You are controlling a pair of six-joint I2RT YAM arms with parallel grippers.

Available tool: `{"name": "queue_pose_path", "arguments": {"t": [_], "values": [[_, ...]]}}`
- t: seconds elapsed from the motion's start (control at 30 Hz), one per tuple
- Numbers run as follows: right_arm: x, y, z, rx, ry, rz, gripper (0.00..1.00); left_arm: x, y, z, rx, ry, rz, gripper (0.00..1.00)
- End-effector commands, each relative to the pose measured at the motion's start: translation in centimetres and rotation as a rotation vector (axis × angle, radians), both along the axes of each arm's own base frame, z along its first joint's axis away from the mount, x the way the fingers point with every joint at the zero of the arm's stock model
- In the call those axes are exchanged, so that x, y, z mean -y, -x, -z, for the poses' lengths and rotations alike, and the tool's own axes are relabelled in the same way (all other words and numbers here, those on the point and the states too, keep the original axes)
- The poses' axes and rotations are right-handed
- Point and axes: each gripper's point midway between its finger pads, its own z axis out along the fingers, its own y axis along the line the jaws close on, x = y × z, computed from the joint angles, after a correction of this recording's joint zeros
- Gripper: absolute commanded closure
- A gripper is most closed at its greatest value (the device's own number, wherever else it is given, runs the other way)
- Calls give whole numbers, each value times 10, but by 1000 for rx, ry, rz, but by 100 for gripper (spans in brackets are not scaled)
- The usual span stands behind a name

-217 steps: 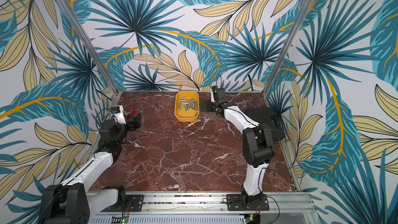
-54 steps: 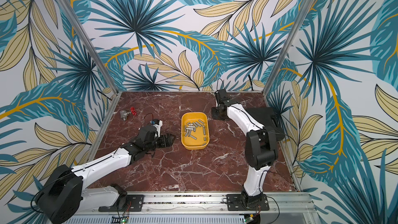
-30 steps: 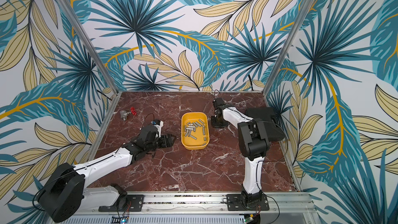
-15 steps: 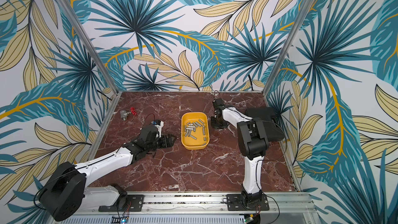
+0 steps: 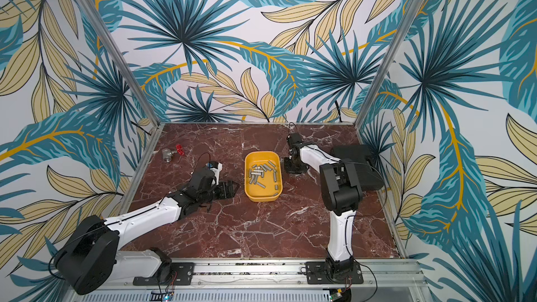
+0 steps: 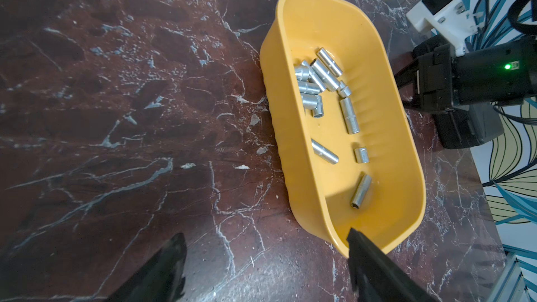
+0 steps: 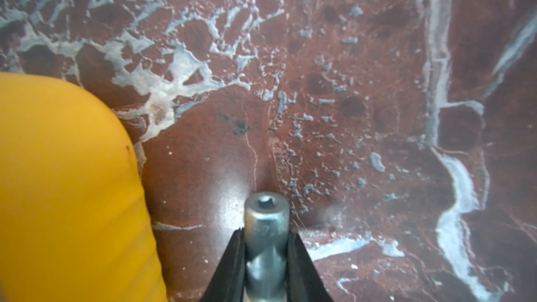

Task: Take out the socket from the storage box
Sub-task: Place the socket head at the center of the board.

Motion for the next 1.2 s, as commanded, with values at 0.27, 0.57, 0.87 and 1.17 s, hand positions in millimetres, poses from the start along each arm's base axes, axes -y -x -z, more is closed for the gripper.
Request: {"name": "queue_pose_path", "arguments": {"t": [0.27, 0.57, 0.87, 1.17], "values": [[1, 3, 10, -24, 3, 7, 79, 13, -15, -19, 44, -11, 34, 11], [3, 2, 16, -37, 23, 9, 75, 17, -18, -27, 56, -7, 47, 11], [2, 0, 8, -25, 14, 6, 63, 21, -21, -35, 68, -7, 62, 11], [-2, -8, -56, 93, -26, -9, 56, 47, -46, -63, 95, -40, 145, 21]]}}
